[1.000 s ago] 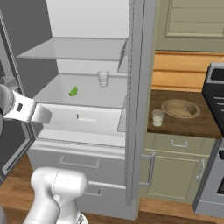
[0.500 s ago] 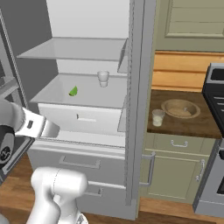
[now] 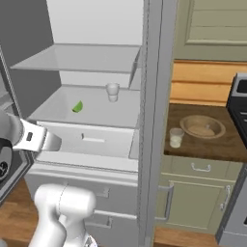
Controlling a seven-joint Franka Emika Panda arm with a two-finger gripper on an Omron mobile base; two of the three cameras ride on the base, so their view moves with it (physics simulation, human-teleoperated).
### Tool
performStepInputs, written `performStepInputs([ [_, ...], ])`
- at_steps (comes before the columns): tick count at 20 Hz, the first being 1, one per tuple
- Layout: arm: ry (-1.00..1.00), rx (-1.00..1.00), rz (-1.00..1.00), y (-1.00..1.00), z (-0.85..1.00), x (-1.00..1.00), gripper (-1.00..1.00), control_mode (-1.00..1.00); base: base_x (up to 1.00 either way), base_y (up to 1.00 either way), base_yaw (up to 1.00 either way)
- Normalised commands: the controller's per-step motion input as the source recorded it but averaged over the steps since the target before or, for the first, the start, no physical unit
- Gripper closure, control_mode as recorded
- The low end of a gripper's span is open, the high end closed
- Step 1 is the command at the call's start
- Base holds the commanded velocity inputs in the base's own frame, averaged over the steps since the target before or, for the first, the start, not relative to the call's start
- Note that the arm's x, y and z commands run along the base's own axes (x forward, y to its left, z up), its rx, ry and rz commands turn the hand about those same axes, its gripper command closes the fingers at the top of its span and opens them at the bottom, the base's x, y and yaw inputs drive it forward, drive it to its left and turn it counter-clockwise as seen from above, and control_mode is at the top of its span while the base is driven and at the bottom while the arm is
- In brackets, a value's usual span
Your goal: Grab a lemon wedge from the fridge and one ice cube from the ice bowl, and put them in the glass of lemonade.
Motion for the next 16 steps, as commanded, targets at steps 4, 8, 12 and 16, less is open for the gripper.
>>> performStepInputs([
  [4, 0.0, 0.0, 0.0, 0.0, 0.0, 0.0, -1.0, 1.0, 0.92, 0.31, 0.0],
  [8, -0.02, 0.0, 0.03, 0.06, -0.01, 0.01, -1.0, -1.0, 0.26, 0.16, 0.07],
  [12, -0.12, 0.0, 0.19, 0.53, 0.0, 0.09, -1.0, -1.0, 0.0, 0.0, 0.0],
  [16, -0.02, 0.0, 0.16, 0.44, 0.0, 0.69, -1.0, -1.0, 0.0, 0.0, 0.0],
])
